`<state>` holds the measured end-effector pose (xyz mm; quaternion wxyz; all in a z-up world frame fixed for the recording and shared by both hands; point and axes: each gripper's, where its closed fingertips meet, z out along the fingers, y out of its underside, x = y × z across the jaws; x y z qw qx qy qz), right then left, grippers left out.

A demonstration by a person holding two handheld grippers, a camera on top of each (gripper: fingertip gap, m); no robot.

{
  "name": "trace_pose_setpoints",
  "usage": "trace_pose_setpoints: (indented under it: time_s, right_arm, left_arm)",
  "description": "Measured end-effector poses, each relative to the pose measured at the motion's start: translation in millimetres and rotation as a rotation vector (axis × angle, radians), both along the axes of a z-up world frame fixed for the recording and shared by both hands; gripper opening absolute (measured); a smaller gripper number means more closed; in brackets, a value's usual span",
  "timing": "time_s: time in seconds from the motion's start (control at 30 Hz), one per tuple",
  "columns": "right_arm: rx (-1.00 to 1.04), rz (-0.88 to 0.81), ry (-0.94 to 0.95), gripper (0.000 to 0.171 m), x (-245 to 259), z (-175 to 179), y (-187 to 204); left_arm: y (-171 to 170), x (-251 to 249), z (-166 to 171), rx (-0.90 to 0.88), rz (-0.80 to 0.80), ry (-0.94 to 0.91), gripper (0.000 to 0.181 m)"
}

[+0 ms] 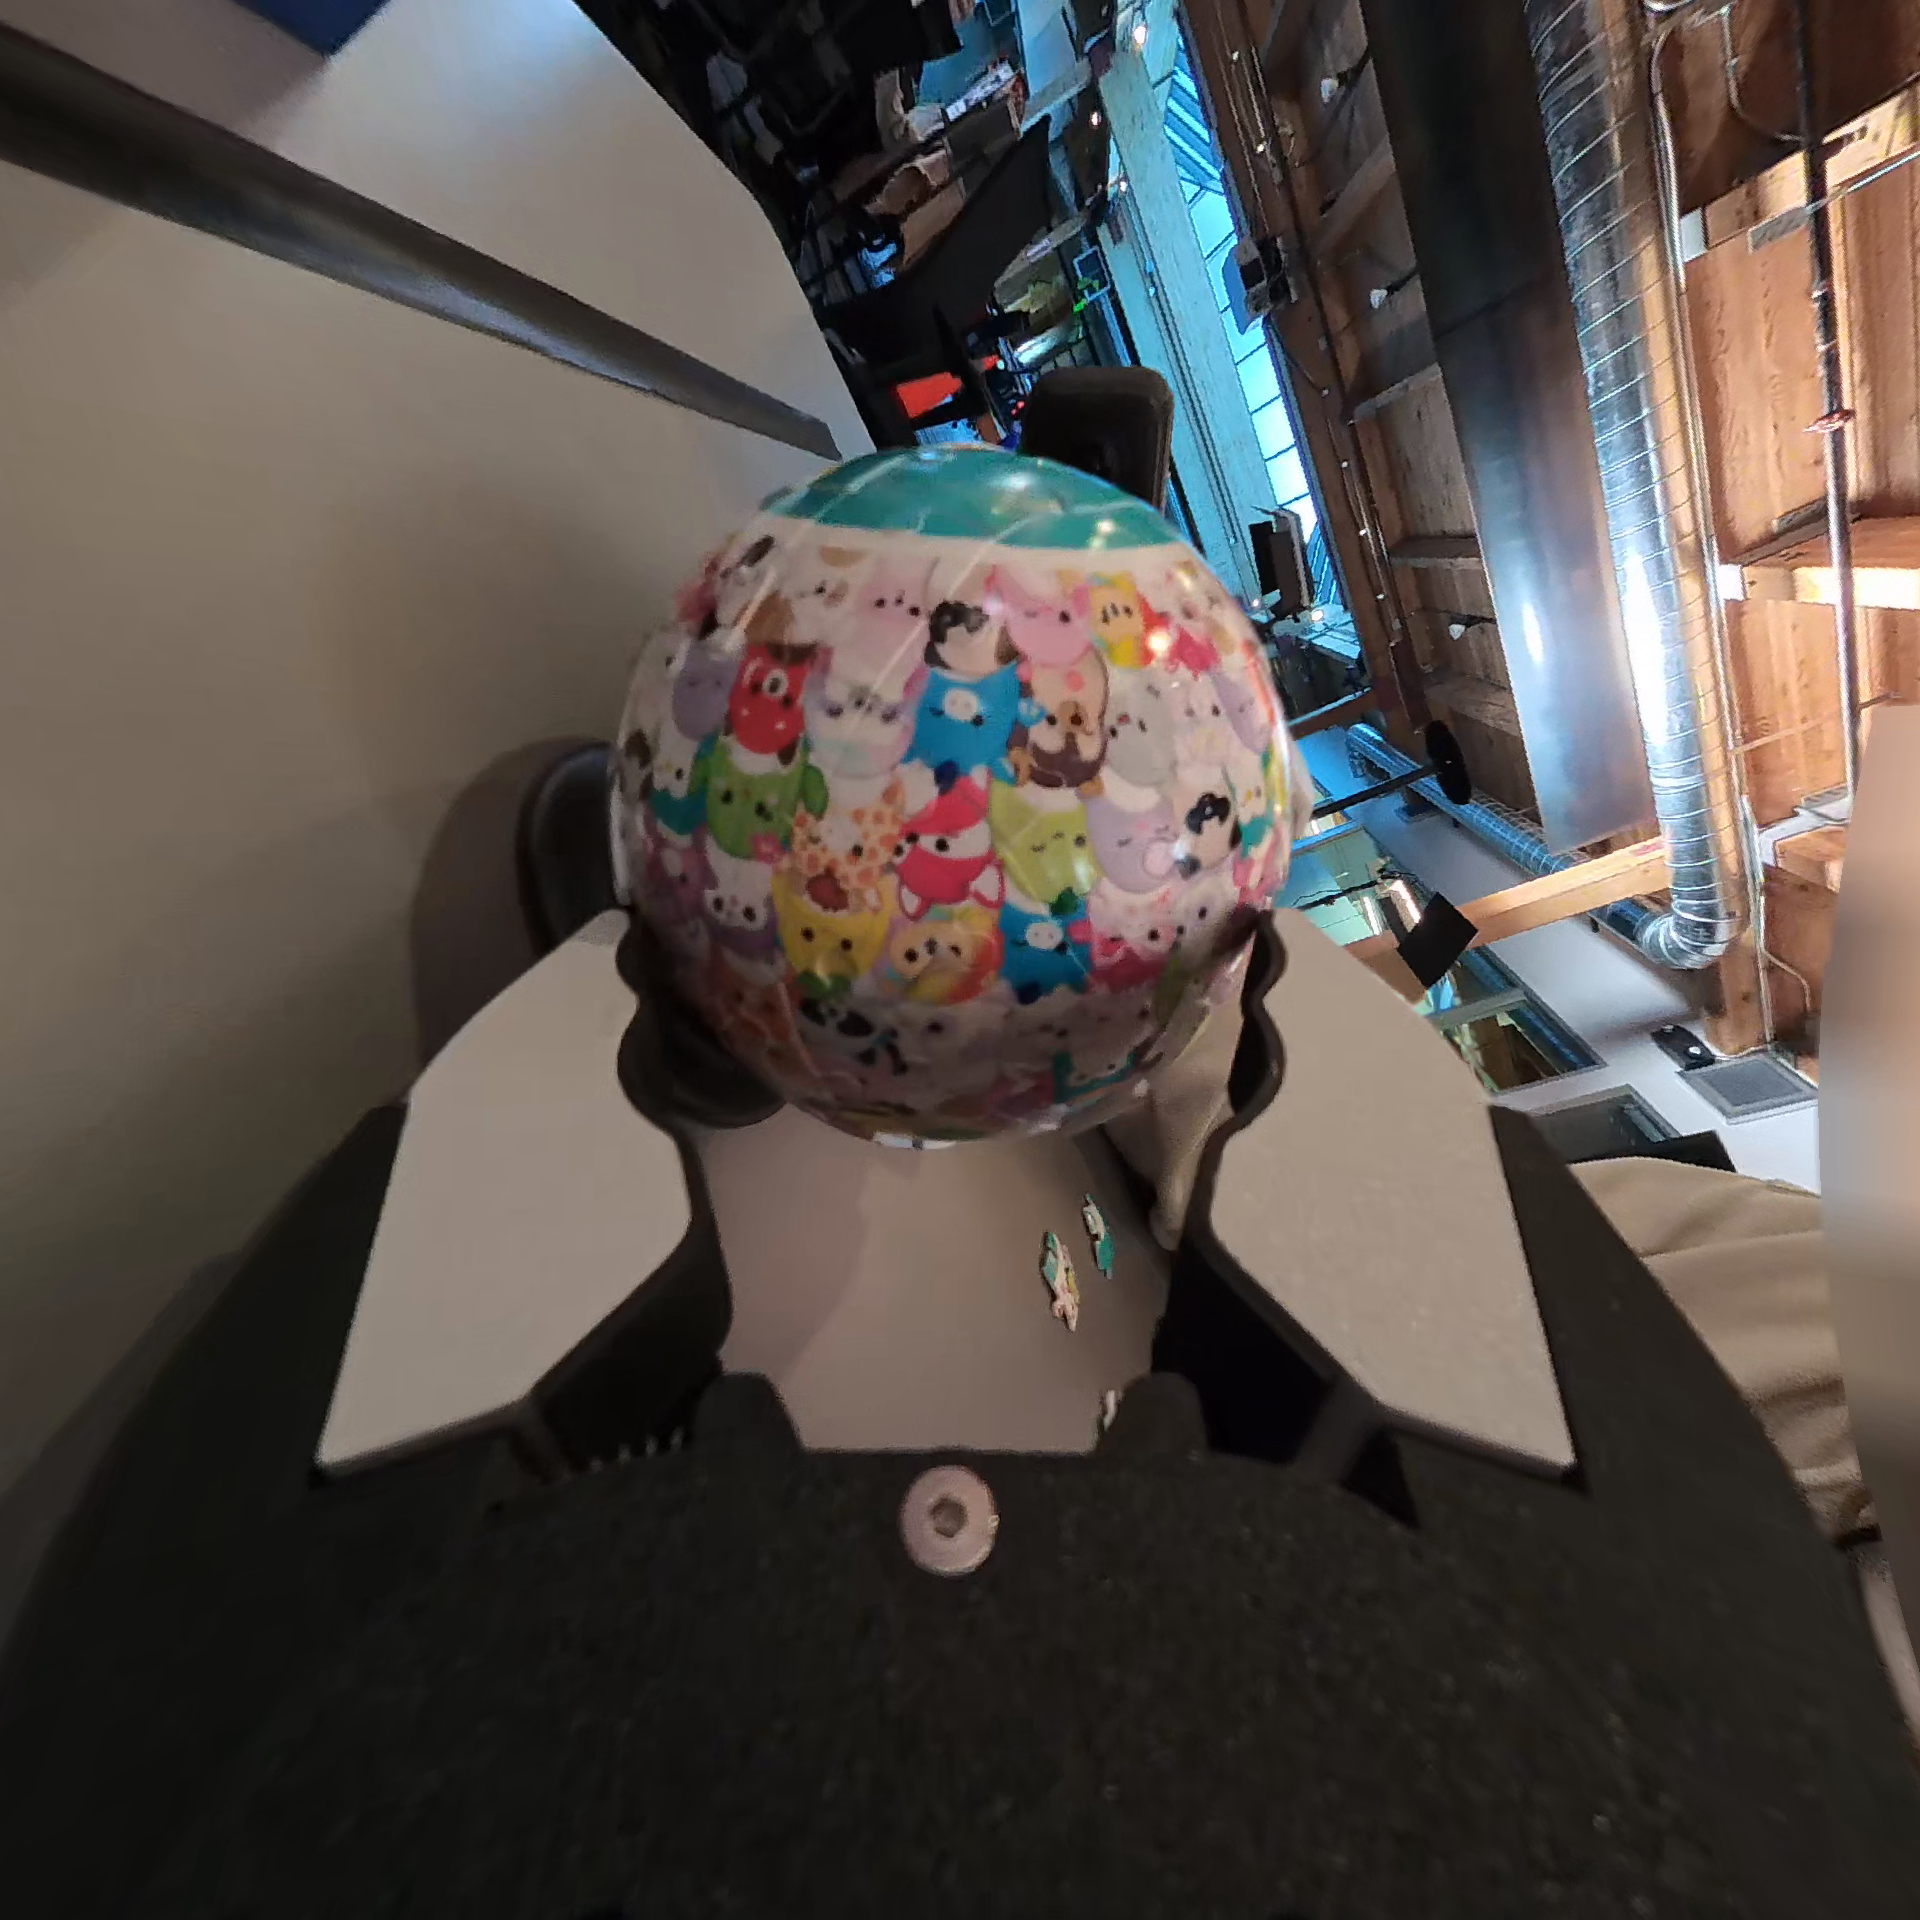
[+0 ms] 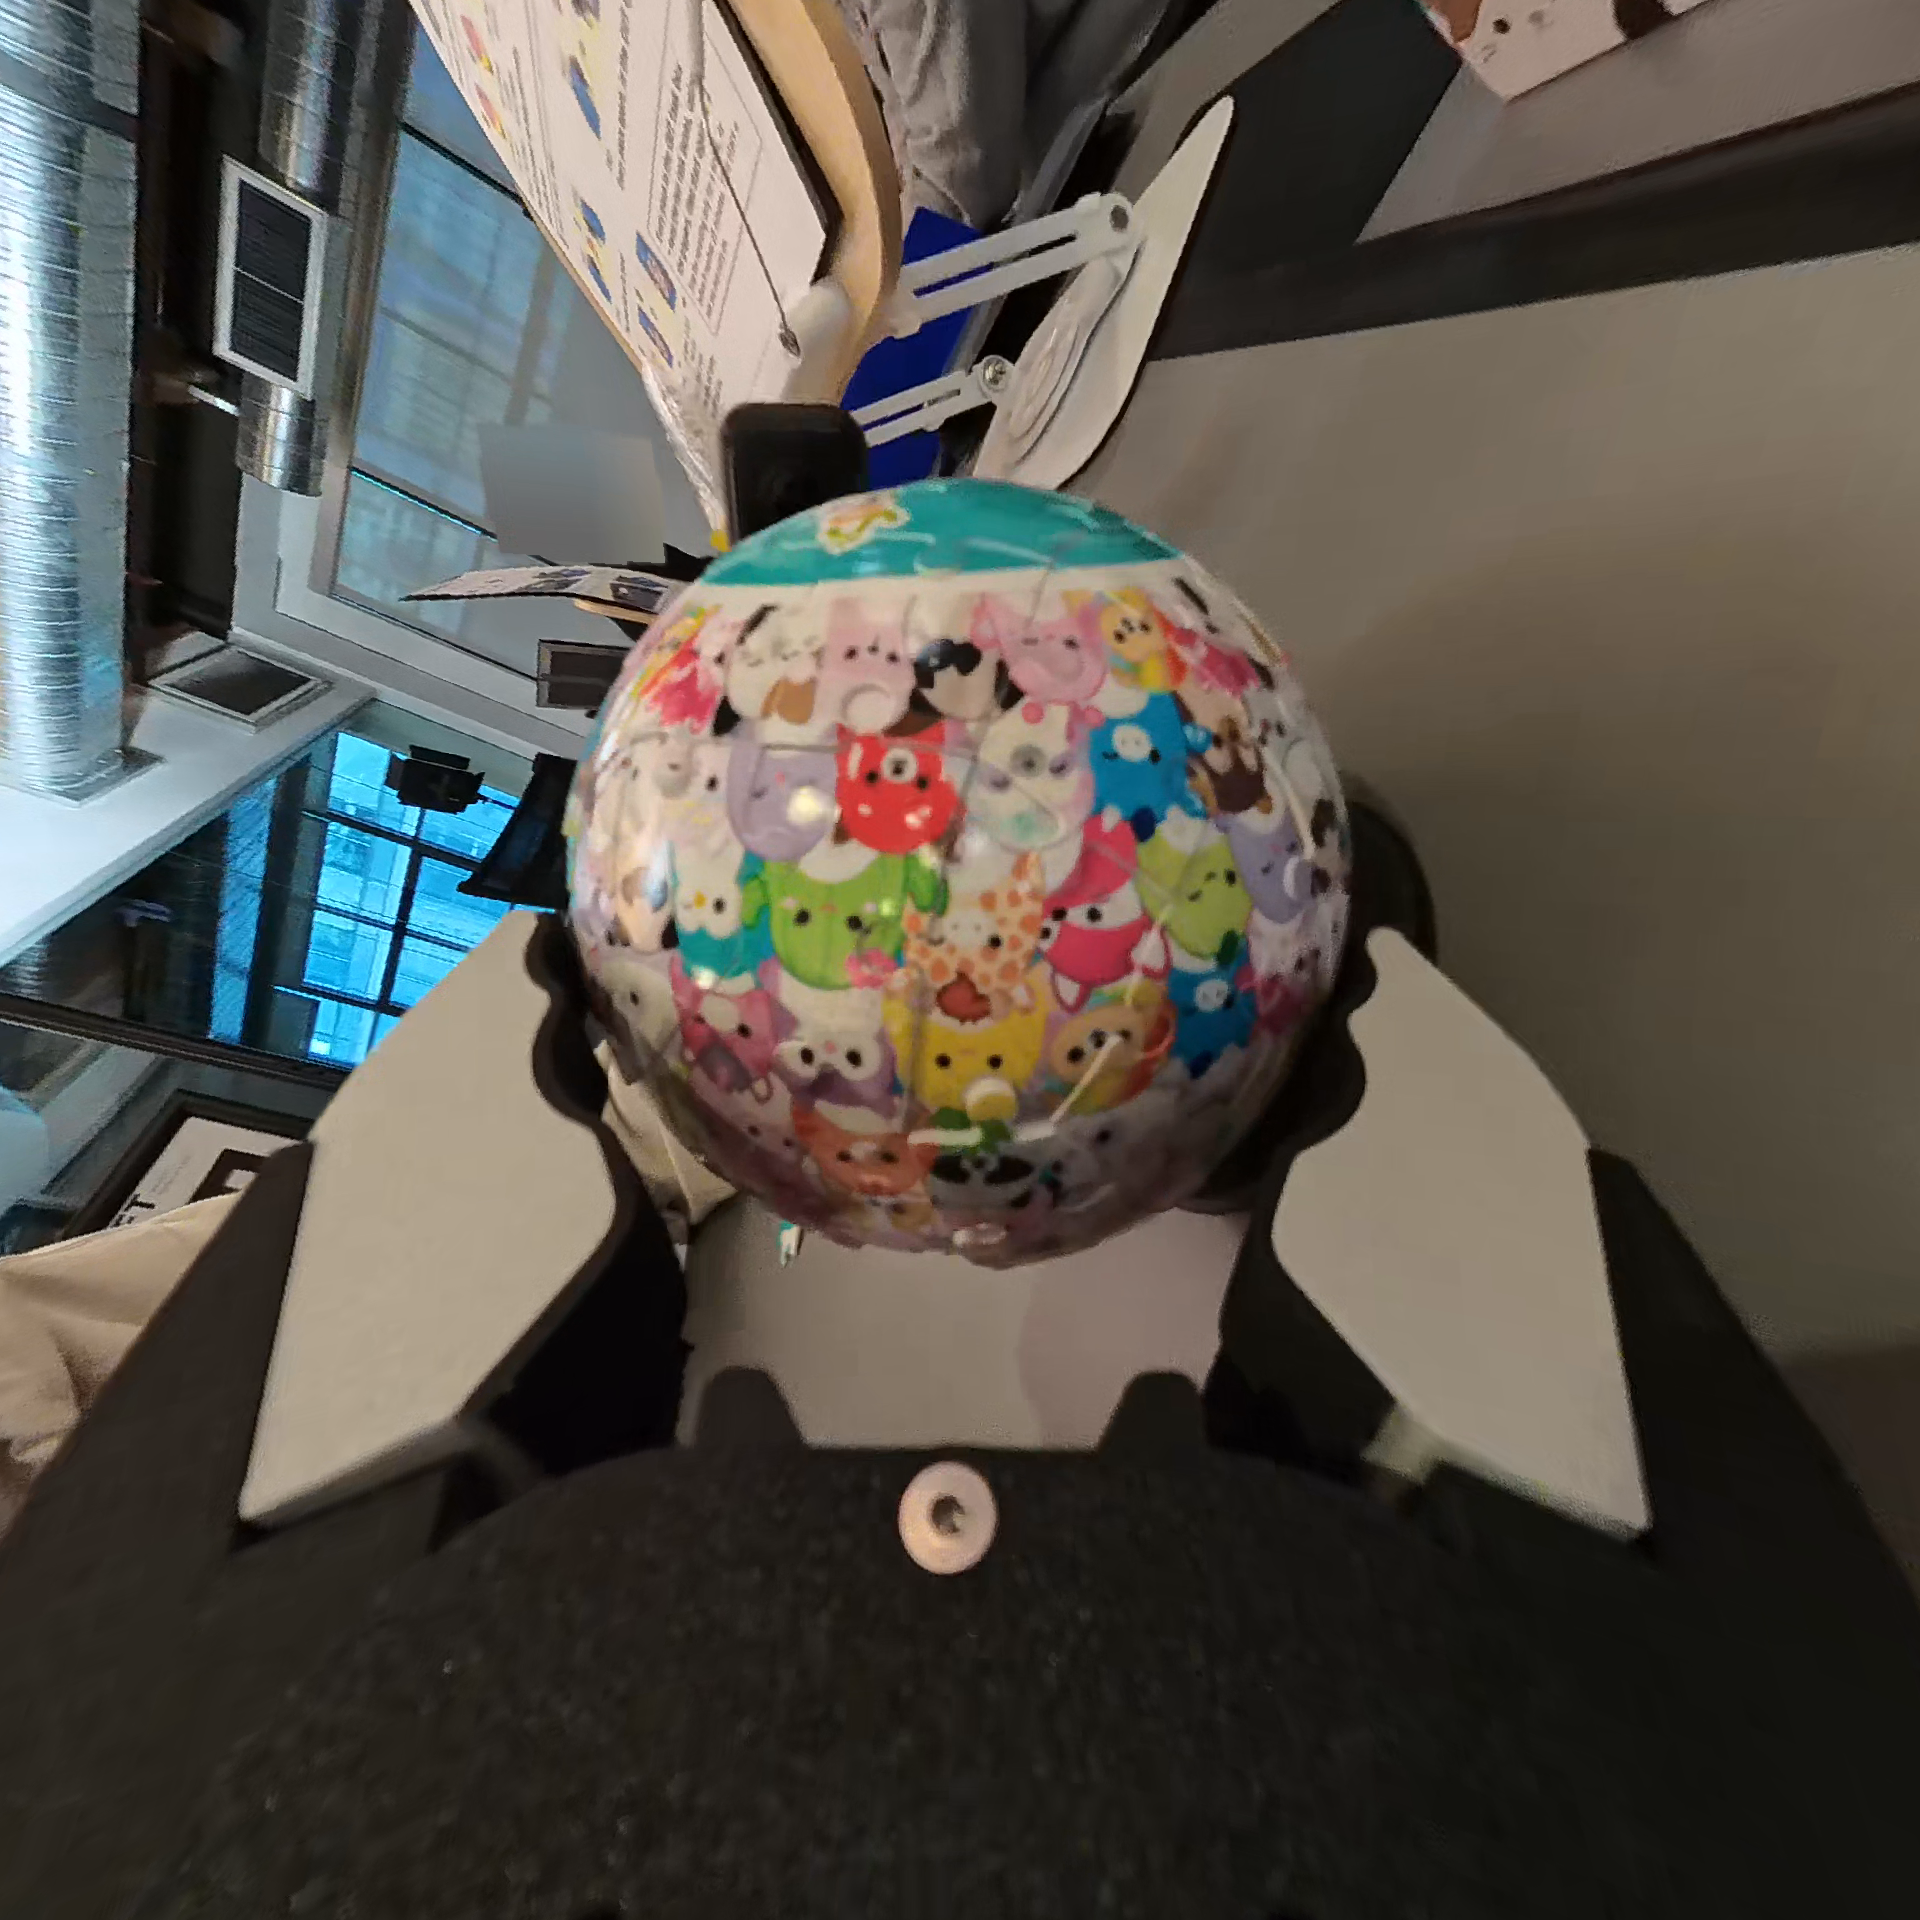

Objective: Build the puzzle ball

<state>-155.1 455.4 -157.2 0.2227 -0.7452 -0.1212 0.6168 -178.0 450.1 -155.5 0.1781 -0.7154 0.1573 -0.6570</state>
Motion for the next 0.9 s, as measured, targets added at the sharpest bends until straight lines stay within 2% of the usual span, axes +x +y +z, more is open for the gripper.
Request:
trace_pose_setpoints:
  time_s: [0.23, 0.43, 0.9]
  right_arm:
    - [0.087, 0.055, -0.064, 0.138, -6.1, 1.2, -5.0]
    - [0.193, 0.057, -0.065, 0.139, -8.8, 16.4, 8.6]
    - [0.663, 0.073, -0.001, 0.138, -8.9, 116.7, 35.5]
  left_arm:
    - [1.6, 3.9, 9.3, 0.097, 0.013, 0.051, 0.108]
    - [11.4, 2.1, 24.3, 0.163, 0.056, 0.051, 0.108]
    - [31.4, 1.3, 120.0, 0.603, 0.140, 0.074, 0.108]
